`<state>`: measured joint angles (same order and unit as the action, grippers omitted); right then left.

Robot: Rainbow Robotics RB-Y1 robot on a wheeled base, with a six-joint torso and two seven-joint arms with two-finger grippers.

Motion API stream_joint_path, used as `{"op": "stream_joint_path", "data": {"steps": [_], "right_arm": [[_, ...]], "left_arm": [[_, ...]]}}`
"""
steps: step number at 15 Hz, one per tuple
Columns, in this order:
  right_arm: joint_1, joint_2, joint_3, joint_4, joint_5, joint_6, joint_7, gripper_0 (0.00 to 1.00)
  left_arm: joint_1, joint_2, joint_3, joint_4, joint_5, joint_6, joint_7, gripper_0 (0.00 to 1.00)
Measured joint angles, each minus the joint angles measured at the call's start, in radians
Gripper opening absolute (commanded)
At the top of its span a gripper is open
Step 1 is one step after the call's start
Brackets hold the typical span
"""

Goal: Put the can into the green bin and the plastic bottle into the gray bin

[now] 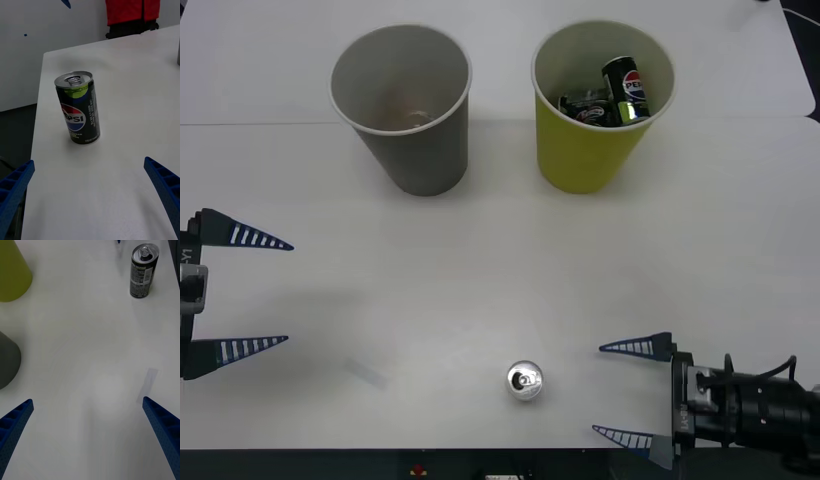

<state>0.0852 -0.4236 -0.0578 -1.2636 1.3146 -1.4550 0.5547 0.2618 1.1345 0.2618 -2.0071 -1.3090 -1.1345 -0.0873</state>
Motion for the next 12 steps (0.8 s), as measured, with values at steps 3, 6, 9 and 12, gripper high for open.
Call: {"op": "stream_joint_path", "data": {"steps": [3,6,9,12], "right_arm": [[-0.009,0.033,0.042,0.001,0.000,0.032,0.010,1.00],[-0.018,0.072,0.077,0.000,0.000,0.077,0.016,1.00],[-0.024,0.102,0.121,0.000,-0.001,0.132,0.025,1.00],[-0.026,0.120,0.162,0.000,0.000,0.174,0.036,1.00]], "left_arm": [[0.000,0.000,0.000,0.000,0.000,0.000,0.000,1.00],[0.000,0.000,0.000,0.000,0.000,0.000,0.000,1.00],[0.000,0.000,0.000,0.000,0.000,0.000,0.000,1.00],[0.000,0.000,0.000,0.000,0.000,0.000,0.000,1.00]]}}
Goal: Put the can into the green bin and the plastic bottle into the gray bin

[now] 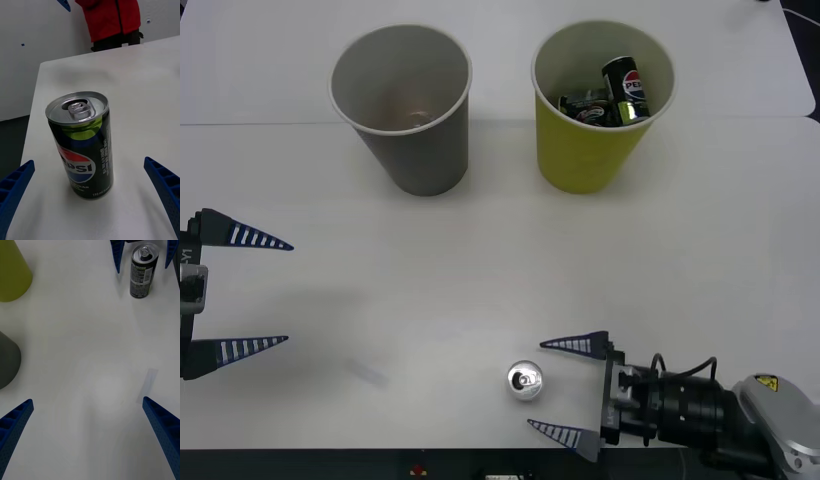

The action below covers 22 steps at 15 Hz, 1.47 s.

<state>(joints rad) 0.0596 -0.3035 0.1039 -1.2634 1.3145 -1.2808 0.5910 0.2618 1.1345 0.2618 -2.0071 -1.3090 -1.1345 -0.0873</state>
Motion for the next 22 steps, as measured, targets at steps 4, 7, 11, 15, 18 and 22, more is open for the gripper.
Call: {"op": "stream_joint_path", "data": {"steps": [4,7,11,15,18,22], "right_arm": [[-0.012,0.012,0.043,0.000,-0.001,0.030,0.008,1.00],[-0.021,0.040,0.067,0.000,-0.001,0.045,0.010,1.00],[-0.027,0.067,0.079,0.000,-0.001,0.058,0.023,0.14],[-0.026,0.070,0.086,0.000,-0.005,0.075,0.045,0.00],[-0.026,0.070,0.092,0.000,-0.015,0.084,0.060,0.00],[-0.026,0.070,0.091,0.000,-0.024,0.089,0.058,0.00]], "left_arm": [[0.000,0.000,0.000,0.000,0.000,0.000,0.000,1.00],[0.000,0.000,0.000,0.000,0.000,0.000,0.000,1.00],[0.000,0.000,0.000,0.000,0.000,0.000,0.000,1.00],[0.000,0.000,0.000,0.000,0.000,0.000,0.000,1.00],[0.000,0.000,0.000,0.000,0.000,0.000,0.000,1.00],[0.000,0.000,0.000,0.000,0.000,0.000,0.000,1.00]]}}
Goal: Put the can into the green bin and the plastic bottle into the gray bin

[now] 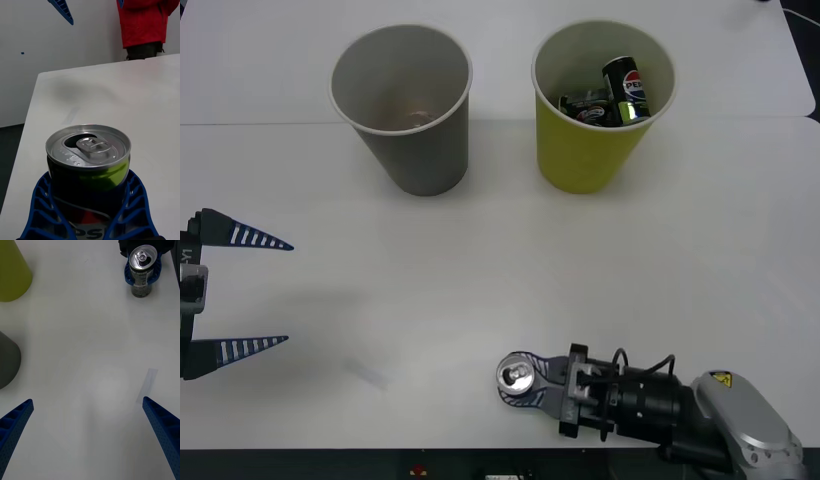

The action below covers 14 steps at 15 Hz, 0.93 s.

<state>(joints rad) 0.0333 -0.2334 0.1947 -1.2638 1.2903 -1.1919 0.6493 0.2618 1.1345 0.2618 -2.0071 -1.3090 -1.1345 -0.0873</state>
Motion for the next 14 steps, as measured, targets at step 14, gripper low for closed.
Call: {"op": "stream_joint_path", "data": {"steps": [14], "right_arm": [[0.124,-0.118,-0.162,-0.592,0.342,0.010,-0.678,0.00]], "left_arm": [[0.000,0.000,0.000,0.000,0.000,0.000,0.000,1.00]]}}
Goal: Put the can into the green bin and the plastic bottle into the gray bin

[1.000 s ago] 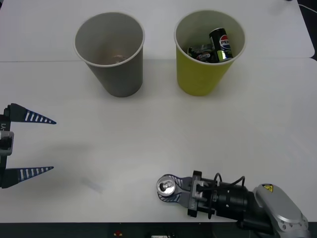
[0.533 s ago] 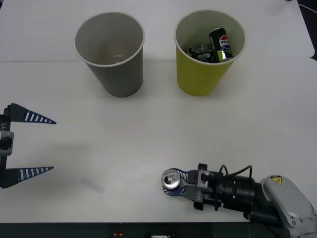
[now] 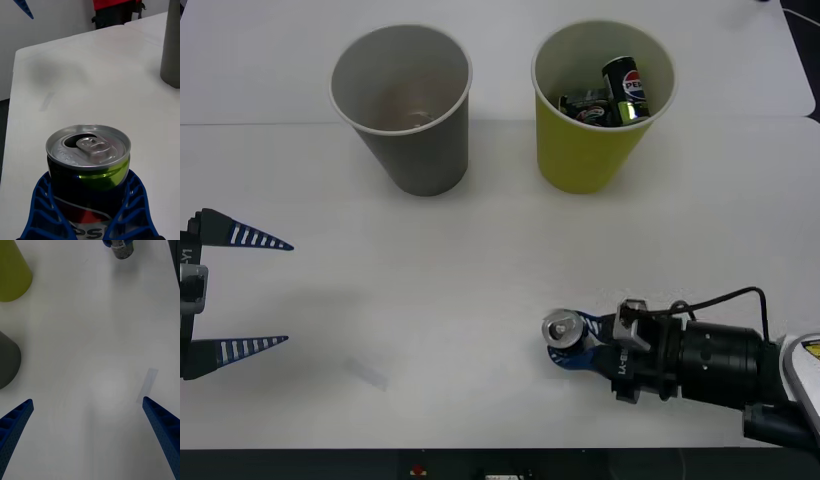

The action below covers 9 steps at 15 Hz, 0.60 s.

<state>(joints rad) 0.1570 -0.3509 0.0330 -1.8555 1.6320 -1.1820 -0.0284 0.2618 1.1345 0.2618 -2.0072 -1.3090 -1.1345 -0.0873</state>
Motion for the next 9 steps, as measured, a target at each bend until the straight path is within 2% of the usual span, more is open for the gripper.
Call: {"op": "stream_joint_path", "data": {"steps": [4,9], "right_arm": [[0.018,-0.021,-0.080,-0.173,0.154,-0.051,-0.257,0.00],[0.017,-0.022,-0.192,-0.335,0.261,-0.207,-0.472,0.00]], "left_arm": [[0.000,0.000,0.000,0.000,0.000,0.000,0.000,1.00],[0.000,0.000,0.000,0.000,0.000,0.000,0.000,1.00]]}}
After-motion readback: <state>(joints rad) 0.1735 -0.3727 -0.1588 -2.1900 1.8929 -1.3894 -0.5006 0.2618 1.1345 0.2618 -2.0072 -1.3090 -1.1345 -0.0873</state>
